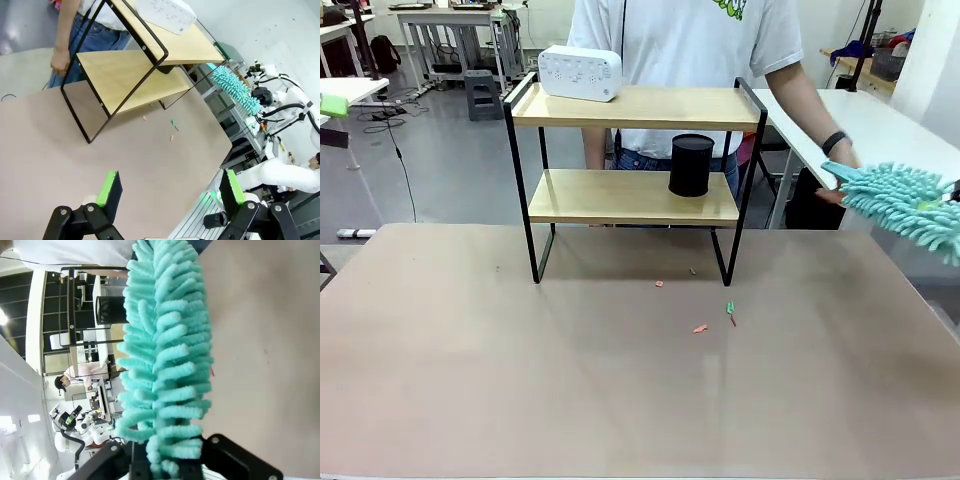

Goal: Clean the shelf.
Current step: Hand the Duster back to the human.

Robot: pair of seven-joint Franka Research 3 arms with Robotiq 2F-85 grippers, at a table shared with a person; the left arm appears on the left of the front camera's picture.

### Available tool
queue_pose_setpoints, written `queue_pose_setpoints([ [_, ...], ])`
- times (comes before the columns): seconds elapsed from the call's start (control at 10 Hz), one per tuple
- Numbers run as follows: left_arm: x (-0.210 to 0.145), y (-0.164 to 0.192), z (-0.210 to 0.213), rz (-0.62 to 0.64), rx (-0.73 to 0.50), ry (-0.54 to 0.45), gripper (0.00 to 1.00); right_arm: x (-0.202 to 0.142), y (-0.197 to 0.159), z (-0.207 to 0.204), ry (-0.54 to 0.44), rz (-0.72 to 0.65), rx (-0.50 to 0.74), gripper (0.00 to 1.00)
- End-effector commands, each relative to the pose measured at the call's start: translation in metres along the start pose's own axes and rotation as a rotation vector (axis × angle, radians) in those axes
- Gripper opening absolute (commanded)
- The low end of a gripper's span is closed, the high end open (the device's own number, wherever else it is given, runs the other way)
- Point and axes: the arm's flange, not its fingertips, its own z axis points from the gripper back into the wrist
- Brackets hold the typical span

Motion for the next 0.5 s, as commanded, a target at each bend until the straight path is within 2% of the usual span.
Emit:
queue_pose_setpoints([
  [0.0,-0.001,-0.0013,0.0012,-0.007,-0.003,0.005,1.0,-0.0028,0.0,-0.0003,0.007,0.032,0.016,0.0],
  [0.4,-0.001,-0.0013,0.0012,-0.007,-0.003,0.005,1.0,-0.0028,0.0,-0.0003,0.007,0.032,0.016,0.0],
])
